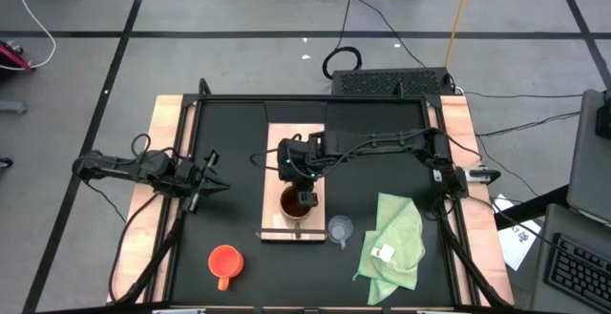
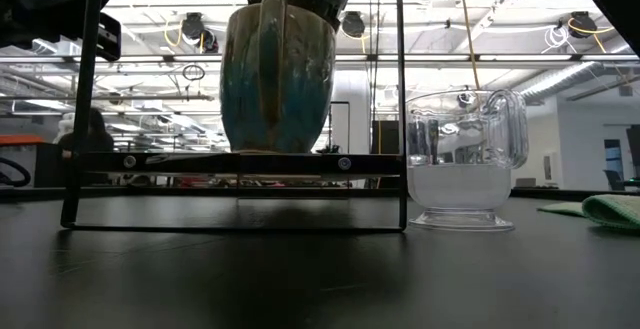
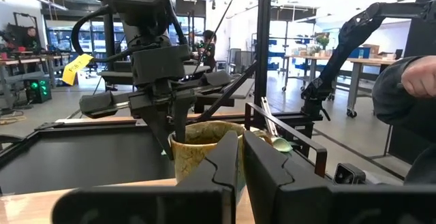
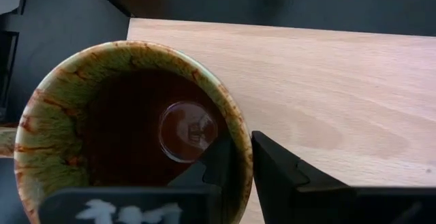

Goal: Stack small to large cups/mugs on shelf
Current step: Put the green mug on the shelf

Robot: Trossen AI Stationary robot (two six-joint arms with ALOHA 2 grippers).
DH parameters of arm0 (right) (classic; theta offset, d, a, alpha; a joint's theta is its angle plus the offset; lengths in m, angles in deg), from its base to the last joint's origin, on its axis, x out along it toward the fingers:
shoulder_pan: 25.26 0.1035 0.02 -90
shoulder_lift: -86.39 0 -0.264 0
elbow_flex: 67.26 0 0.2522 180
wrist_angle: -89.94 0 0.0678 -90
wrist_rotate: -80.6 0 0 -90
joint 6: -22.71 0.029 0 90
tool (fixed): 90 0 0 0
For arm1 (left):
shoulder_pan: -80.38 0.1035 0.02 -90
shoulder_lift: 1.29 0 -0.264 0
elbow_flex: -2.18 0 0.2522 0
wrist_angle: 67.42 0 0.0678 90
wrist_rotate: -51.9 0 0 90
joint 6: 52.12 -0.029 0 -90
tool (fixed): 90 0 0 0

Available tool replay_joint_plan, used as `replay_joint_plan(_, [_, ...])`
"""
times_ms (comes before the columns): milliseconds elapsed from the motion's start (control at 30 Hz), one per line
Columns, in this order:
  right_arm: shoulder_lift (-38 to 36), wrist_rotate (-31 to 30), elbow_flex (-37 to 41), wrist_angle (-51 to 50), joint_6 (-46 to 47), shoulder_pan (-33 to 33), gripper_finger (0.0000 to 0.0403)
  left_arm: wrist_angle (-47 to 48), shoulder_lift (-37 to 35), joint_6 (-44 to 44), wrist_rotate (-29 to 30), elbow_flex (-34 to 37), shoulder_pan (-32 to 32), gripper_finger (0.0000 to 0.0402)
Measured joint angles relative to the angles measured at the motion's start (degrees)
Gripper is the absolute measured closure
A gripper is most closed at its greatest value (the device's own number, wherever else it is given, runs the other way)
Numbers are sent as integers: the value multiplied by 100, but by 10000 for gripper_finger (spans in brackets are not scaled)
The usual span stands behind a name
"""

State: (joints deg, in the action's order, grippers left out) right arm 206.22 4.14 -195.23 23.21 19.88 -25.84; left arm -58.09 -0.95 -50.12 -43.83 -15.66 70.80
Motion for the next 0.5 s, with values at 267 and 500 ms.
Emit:
replay_joint_plan(267, [-9, 24, 0, 4, 20, 2, 337, 53, 0, 2, 0, 0, 1, 376])
replay_joint_plan(500, [-11, 22, 4, 13, 61, 0, 294, 143, 2, 2, -31, 0, 0, 376])
